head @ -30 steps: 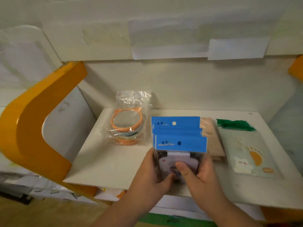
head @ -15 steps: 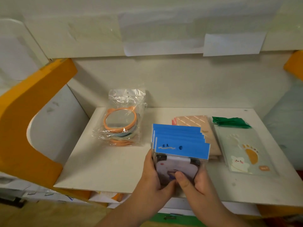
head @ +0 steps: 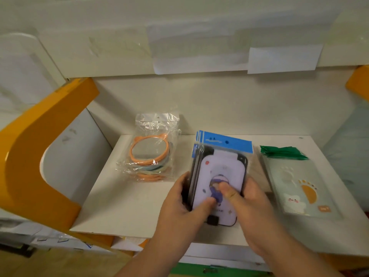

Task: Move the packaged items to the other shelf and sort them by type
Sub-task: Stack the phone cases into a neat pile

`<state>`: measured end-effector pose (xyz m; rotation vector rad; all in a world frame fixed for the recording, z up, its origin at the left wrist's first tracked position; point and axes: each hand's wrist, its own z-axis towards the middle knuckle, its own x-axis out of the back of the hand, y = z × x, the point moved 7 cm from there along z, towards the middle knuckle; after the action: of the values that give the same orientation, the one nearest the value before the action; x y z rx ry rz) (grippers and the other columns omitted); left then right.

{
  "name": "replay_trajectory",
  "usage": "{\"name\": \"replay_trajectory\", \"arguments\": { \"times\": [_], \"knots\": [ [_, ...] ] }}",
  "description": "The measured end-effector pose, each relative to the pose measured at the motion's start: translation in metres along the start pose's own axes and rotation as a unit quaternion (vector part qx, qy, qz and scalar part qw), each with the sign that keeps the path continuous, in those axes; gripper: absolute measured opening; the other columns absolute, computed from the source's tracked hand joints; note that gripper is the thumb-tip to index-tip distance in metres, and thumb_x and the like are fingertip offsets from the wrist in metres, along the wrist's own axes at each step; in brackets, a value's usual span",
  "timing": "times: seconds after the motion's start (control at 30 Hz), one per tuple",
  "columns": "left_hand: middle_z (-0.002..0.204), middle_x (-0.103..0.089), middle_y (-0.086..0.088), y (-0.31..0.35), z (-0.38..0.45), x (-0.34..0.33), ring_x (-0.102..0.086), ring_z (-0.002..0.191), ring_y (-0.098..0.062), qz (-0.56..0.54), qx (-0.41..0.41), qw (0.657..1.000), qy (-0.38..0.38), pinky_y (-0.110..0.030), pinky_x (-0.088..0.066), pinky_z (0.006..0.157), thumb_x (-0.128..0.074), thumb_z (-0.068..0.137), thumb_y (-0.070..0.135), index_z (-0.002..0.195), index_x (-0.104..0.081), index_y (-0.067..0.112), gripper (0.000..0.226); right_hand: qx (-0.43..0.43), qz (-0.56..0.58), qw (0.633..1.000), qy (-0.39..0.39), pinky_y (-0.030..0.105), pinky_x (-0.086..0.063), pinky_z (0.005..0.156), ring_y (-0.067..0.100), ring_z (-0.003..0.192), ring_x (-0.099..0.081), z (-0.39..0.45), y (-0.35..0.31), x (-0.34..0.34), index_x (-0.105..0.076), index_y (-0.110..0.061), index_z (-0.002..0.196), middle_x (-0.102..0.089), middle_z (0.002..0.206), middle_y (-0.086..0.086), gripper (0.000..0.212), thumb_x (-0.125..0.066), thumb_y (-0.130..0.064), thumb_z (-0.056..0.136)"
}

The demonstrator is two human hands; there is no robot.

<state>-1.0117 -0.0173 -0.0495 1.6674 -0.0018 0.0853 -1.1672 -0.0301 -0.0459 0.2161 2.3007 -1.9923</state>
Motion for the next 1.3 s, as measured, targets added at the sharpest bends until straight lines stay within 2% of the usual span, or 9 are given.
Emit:
{"name": "replay_trajectory", "arguments": {
  "times": [0.1, 0.17, 0.33, 0.67, 0.8, 0.93, 1.03, 1.2, 1.3],
  "knots": [
    [0.109, -0.077, -0.001, -0.008, -0.007, -0.002, -0.074, 0.1, -0.018, -0.141, 0.121, 0.982, 0.042, -0.037, -0.058, 0.089, -0.094, 0.062, 0.033, 0.13, -0.058, 0.017, 0.078, -0.033, 0.064, 0.997, -0.028, 0.043, -0.061, 0.075, 0.025, 0.092, -0.074, 0.009, -0.019, -0.006, -0.068, -0.019, 0.113, -0.077, 0.101, 0.006, 0.024, -0.062, -0.009, 0.092],
    [0.107, -0.077, -0.008, -0.01, -0.013, -0.01, -0.074, 0.101, -0.024, -0.195, 0.174, 0.965, 0.029, -0.041, -0.058, 0.091, -0.087, 0.064, 0.035, 0.123, -0.063, 0.011, 0.068, -0.058, 0.059, 0.995, -0.048, 0.049, -0.059, 0.08, 0.029, 0.092, -0.074, 0.019, -0.026, -0.007, -0.069, -0.018, 0.11, -0.077, 0.101, 0.009, 0.022, -0.063, -0.01, 0.091],
    [0.103, -0.078, -0.01, -0.009, -0.017, -0.015, -0.073, 0.101, -0.026, -0.248, 0.211, 0.942, 0.078, -0.037, -0.058, 0.088, -0.072, 0.089, 0.022, 0.117, -0.068, 0.008, 0.032, -0.158, 0.005, 0.986, -0.058, 0.044, -0.06, 0.08, 0.031, 0.091, -0.074, 0.047, -0.007, -0.013, -0.071, -0.007, 0.11, -0.077, 0.098, 0.013, 0.021, -0.066, -0.015, 0.091],
    [0.098, -0.076, -0.016, -0.023, 0.002, -0.005, -0.07, 0.084, -0.023, -0.319, 0.3, 0.887, 0.147, -0.029, -0.055, 0.067, -0.071, 0.09, 0.019, 0.105, -0.073, 0.005, 0.02, -0.225, -0.042, 0.972, -0.052, 0.035, -0.059, 0.068, 0.026, 0.078, -0.073, 0.062, 0.001, -0.037, -0.071, -0.009, 0.105, -0.077, 0.099, 0.014, 0.018, -0.066, -0.021, 0.093],
    [0.101, -0.074, -0.017, -0.028, 0.012, -0.005, -0.068, 0.086, -0.024, -0.331, 0.322, 0.876, 0.141, -0.03, -0.056, 0.069, -0.071, 0.09, 0.018, 0.105, -0.071, 0.004, 0.021, -0.229, -0.043, 0.971, -0.046, 0.042, -0.058, 0.079, 0.032, 0.09, -0.071, 0.06, -0.004, -0.036, -0.067, -0.002, 0.114, -0.074, 0.105, 0.019, 0.023, -0.054, -0.005, 0.096],
    [0.103, -0.073, -0.018, -0.034, 0.017, -0.003, -0.069, 0.091, -0.025, -0.308, 0.318, 0.883, 0.155, -0.03, -0.056, 0.068, -0.071, 0.089, 0.016, 0.106, -0.07, 0.004, 0.02, -0.178, -0.112, 0.975, -0.077, 0.048, -0.053, 0.096, 0.026, 0.098, -0.072, 0.057, -0.007, -0.032, -0.067, -0.013, 0.115, -0.077, 0.101, 0.007, 0.026, -0.054, -0.01, 0.093],
    [0.099, -0.074, -0.017, -0.034, 0.023, -0.007, -0.07, 0.088, -0.025, -0.297, 0.313, 0.888, 0.161, -0.03, -0.056, 0.069, -0.07, 0.09, 0.015, 0.102, -0.07, 0.005, 0.016, -0.105, -0.21, 0.964, -0.126, 0.036, -0.058, 0.087, 0.013, 0.094, -0.07, 0.048, -0.012, -0.031, -0.064, -0.034, 0.11, -0.074, 0.098, -0.01, 0.027, -0.067, -0.023, 0.085],
    [0.093, -0.077, -0.017, -0.034, 0.03, -0.009, -0.073, 0.079, -0.025, -0.294, 0.314, 0.887, 0.17, -0.032, -0.059, 0.067, -0.069, 0.091, 0.014, 0.102, -0.072, 0.004, 0.015, 0.025, -0.514, 0.847, -0.133, 0.037, -0.059, 0.074, 0.014, 0.087, -0.064, 0.05, -0.009, -0.036, -0.056, -0.03, 0.105, -0.064, 0.104, -0.003, 0.037, -0.064, -0.033, 0.069],
    [0.092, -0.076, -0.015, -0.032, 0.029, -0.009, -0.072, 0.079, -0.024, -0.298, 0.311, 0.885, 0.178, -0.031, -0.057, 0.065, -0.07, 0.091, 0.015, 0.103, -0.071, 0.005, 0.016, 0.06, -0.538, 0.834, -0.109, 0.039, -0.056, 0.079, 0.021, 0.094, -0.062, 0.055, -0.011, -0.04, -0.054, -0.025, 0.116, -0.06, 0.111, 0.002, 0.041, -0.061, -0.03, 0.076]
  ]
}}
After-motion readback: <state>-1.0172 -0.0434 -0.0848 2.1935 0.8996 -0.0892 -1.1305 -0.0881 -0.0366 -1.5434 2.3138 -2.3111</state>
